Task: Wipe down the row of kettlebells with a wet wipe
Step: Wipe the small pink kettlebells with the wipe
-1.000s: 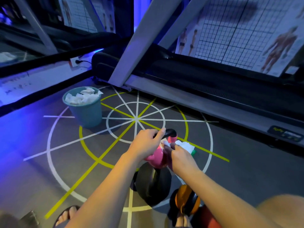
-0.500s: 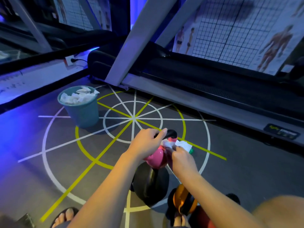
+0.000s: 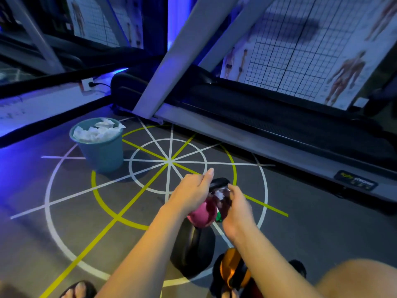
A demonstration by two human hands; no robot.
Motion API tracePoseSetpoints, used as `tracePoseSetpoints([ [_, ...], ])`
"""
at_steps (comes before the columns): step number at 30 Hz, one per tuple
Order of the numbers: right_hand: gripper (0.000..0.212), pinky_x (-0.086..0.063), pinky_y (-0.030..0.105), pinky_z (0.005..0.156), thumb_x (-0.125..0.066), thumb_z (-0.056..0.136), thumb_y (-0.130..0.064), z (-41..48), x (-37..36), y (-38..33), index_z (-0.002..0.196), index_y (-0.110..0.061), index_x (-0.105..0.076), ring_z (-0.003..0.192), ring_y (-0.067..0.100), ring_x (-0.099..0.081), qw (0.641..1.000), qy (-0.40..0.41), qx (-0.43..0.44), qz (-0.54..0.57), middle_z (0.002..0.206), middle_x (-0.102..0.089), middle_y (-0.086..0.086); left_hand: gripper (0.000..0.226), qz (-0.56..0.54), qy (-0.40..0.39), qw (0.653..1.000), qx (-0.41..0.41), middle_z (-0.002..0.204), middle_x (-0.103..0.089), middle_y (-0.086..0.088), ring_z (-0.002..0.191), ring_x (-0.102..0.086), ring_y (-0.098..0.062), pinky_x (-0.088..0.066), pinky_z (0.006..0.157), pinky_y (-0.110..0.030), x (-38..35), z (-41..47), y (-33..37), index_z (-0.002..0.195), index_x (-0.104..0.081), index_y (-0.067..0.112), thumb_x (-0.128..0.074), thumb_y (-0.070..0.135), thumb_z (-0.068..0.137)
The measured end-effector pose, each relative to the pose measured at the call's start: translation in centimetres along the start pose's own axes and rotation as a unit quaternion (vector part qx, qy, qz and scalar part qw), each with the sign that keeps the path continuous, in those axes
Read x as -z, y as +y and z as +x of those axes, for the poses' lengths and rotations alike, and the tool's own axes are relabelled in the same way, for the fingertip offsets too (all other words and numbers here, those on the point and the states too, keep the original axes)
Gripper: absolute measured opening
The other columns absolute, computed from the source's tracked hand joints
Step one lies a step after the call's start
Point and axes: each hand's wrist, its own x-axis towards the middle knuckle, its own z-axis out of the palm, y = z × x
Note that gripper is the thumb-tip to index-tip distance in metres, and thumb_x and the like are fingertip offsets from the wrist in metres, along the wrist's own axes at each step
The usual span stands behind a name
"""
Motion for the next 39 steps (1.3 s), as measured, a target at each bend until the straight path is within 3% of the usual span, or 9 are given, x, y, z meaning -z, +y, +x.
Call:
tracePoseSetpoints([
  [3,0.015,-0.055,0.023,0.053,-0.055,0.098,-0.015,1.5,-0.2,0.8,0.083,-0.016,-0.056,0.057,0.012,-0.063,0.969,0.032,-0.038,0.242,0.072,-0.060,-0.001,0.043,0.055,0.006,0.997,-0.062,0.099,-0.055,0.000,0.105,-0.050,-0.019,-0.041,0.099,-0.041,-1.8,0.5,-0.5,0.095,-0.060,0.021,-0.030,0.050,0.105],
  [6,0.009,-0.051,0.015,0.049,-0.059,0.094,-0.007,1.1,-0.2,0.6,0.094,-0.016,-0.058,0.058,0.002,-0.063,0.946,0.006,-0.052,0.320,0.086,-0.062,0.001,0.030,0.071,0.004,0.995,-0.064,0.115,-0.061,0.003,0.116,-0.054,-0.017,-0.043,0.100,-0.037,-2.0,1.1,-0.6,0.117,-0.058,0.025,-0.042,0.046,0.104],
  [8,0.023,-0.054,0.013,0.055,-0.065,0.091,-0.003,0.9,-0.4,0.8,0.112,-0.009,-0.059,0.066,-0.001,-0.066,0.956,0.014,-0.047,0.291,0.098,-0.069,0.009,0.033,0.057,-0.005,0.998,-0.039,0.119,-0.065,0.003,0.115,-0.058,-0.015,-0.044,0.096,-0.035,-1.4,1.1,-0.2,0.122,-0.060,0.024,-0.044,0.047,0.104],
  [13,0.012,-0.059,0.054,0.068,-0.066,0.096,-0.026,-1.7,-3.7,0.9,0.095,-0.014,-0.064,0.080,0.033,-0.074,0.983,0.044,-0.094,0.152,0.088,-0.075,0.015,0.036,-0.036,-0.046,0.995,0.075,0.124,-0.064,0.009,0.120,-0.057,-0.016,-0.040,0.102,-0.036,0.4,1.1,-1.0,0.128,-0.059,0.040,-0.039,0.055,0.103],
  [17,0.028,-0.058,0.038,0.049,-0.060,0.097,-0.010,-0.1,-3.5,0.3,0.124,-0.006,-0.059,0.087,0.033,-0.070,0.970,0.053,-0.079,0.224,0.110,-0.069,0.021,0.045,-0.090,-0.049,0.991,0.083,0.155,-0.044,0.013,0.145,-0.037,-0.015,-0.026,0.119,-0.037,1.0,1.2,-1.8,0.148,-0.034,0.058,-0.039,0.056,0.103],
  [22,0.018,-0.059,0.047,0.085,-0.058,0.100,-0.020,-0.9,-4.6,2.5,0.114,-0.010,-0.062,0.088,0.029,-0.075,0.975,-0.009,-0.107,0.193,0.101,-0.075,0.017,0.052,-0.180,-0.062,0.975,0.116,0.125,-0.055,0.033,0.136,-0.049,-0.014,-0.030,0.119,-0.042,0.5,1.1,-2.0,0.144,-0.028,0.068,-0.049,0.062,0.097],
  [28,0.028,-0.056,0.043,0.086,-0.049,0.102,-0.004,0.5,-3.1,-0.6,0.128,0.007,-0.051,0.089,0.032,-0.069,0.974,-0.033,-0.035,0.220,0.104,-0.065,0.026,0.072,-0.219,-0.070,0.957,0.176,0.149,-0.051,0.014,0.137,-0.048,-0.018,-0.034,0.117,-0.050,1.9,0.7,-3.5,0.135,-0.053,0.058,-0.061,0.085,0.069],
  [34,0.024,-0.062,0.041,0.075,-0.056,0.097,-0.001,-1.6,-4.4,2.3,0.120,0.005,-0.058,0.092,0.033,-0.072,0.989,-0.081,-0.077,0.094,0.109,-0.069,0.027,0.065,-0.278,-0.120,0.922,0.240,0.085,-0.069,-0.008,0.073,-0.065,-0.022,-0.052,0.084,-0.038,3.0,-0.5,-3.3,0.097,-0.072,0.011,-0.057,0.074,0.087],
  [39,0.030,-0.059,0.044,0.080,-0.046,0.100,0.001,1.6,-3.9,0.5,0.128,0.010,-0.051,0.088,0.032,-0.073,0.984,-0.043,-0.042,0.168,0.106,-0.068,0.028,0.054,-0.292,-0.115,0.925,0.214,0.091,-0.076,-0.002,0.084,-0.070,-0.018,-0.053,0.093,-0.042,2.9,-1.0,-2.8,0.101,-0.078,0.017,-0.062,0.067,0.088],
])
